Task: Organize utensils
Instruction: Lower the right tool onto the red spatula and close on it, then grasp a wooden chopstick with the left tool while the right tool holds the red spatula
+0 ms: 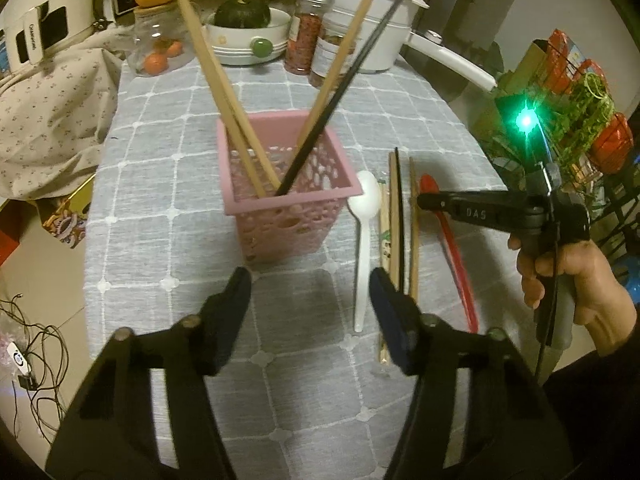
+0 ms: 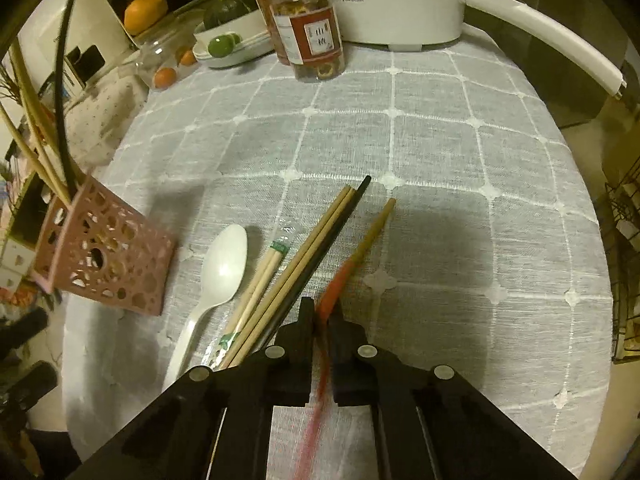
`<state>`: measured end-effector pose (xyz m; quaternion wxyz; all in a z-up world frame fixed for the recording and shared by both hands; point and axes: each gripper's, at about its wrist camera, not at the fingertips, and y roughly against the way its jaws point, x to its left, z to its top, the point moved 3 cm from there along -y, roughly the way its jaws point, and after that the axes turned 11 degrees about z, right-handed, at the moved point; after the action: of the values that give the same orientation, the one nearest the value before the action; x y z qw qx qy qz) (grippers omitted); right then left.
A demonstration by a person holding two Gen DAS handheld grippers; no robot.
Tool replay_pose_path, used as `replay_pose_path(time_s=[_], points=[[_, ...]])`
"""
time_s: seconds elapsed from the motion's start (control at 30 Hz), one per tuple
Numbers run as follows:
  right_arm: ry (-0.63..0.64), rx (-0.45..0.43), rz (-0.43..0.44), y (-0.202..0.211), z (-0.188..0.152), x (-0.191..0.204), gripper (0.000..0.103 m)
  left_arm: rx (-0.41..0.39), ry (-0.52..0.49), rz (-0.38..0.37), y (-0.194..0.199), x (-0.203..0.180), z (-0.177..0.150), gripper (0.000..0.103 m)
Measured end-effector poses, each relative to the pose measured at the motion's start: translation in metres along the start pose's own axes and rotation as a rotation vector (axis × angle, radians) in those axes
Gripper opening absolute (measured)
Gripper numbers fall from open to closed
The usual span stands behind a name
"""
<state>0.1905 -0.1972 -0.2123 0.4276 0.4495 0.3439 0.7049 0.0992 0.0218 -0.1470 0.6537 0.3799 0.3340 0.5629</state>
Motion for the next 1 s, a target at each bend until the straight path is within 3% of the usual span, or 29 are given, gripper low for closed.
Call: replay_pose_path(time_s=[0.2, 0.4, 0.63, 1.0], points=[[-0.031, -0.021, 0.026, 0.025, -0.003, -0.009, 0.005, 0.021, -0.043, -0.054, -0.002, -0.023, -0.002, 0.030], [-0.036, -0.058, 0.018, 0.061, -0.012, -0.022, 0.005, 0.040, -0.161, -0.060, -0.017, -0.077, 0.001, 0.024], [-0.079, -0.069, 0.013, 0.083, -0.025, -0.052, 0.005, 0.048, -0.209, -0.066, -0.049, -0.129, 0.032, 0.024], [-0.114, -0.077, 0.008, 0.097, -0.028, -0.076, 0.006, 0.100, -0.194, -0.011, -0.113, -0.155, 0.073, 0.022]])
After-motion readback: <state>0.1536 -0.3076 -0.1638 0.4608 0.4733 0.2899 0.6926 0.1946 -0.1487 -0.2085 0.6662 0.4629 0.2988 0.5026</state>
